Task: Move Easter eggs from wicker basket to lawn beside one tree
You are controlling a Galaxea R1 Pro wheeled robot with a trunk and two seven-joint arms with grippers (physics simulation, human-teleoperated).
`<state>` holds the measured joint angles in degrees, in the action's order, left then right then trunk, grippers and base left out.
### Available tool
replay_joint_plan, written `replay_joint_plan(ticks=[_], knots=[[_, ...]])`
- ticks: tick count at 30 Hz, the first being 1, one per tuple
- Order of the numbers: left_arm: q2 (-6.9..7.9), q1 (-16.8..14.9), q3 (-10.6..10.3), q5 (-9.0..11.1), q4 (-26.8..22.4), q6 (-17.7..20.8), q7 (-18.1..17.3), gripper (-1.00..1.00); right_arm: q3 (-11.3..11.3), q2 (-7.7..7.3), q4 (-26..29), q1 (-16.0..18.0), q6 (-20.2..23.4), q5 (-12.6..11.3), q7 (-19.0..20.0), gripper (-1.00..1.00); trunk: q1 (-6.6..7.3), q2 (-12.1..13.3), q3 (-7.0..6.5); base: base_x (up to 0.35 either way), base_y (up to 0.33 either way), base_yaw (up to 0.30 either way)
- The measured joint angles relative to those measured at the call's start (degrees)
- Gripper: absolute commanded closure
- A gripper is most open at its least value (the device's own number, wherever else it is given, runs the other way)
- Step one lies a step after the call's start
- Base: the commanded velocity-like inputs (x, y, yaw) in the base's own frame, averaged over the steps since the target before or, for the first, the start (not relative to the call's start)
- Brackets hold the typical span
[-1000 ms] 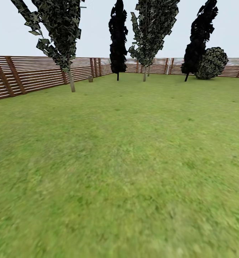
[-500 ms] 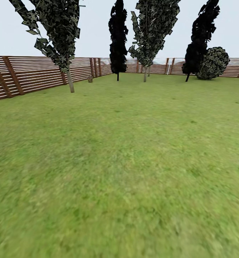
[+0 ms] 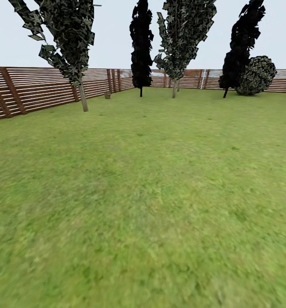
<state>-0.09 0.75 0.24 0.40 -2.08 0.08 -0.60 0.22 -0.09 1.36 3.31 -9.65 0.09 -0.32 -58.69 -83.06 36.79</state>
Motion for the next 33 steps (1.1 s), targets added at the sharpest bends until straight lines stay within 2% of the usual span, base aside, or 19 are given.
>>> replay_joint_plan(ticks=[33], knots=[[0.0, 0.0, 0.0, 0.0, 0.0, -0.1, 0.0, -1.0, 0.0, 0.0, 0.0, 0.0, 0.0, 0.0, 0.0, -1.0, 0.0, 0.0, 0.0, 0.34, 0.0, 0.0]])
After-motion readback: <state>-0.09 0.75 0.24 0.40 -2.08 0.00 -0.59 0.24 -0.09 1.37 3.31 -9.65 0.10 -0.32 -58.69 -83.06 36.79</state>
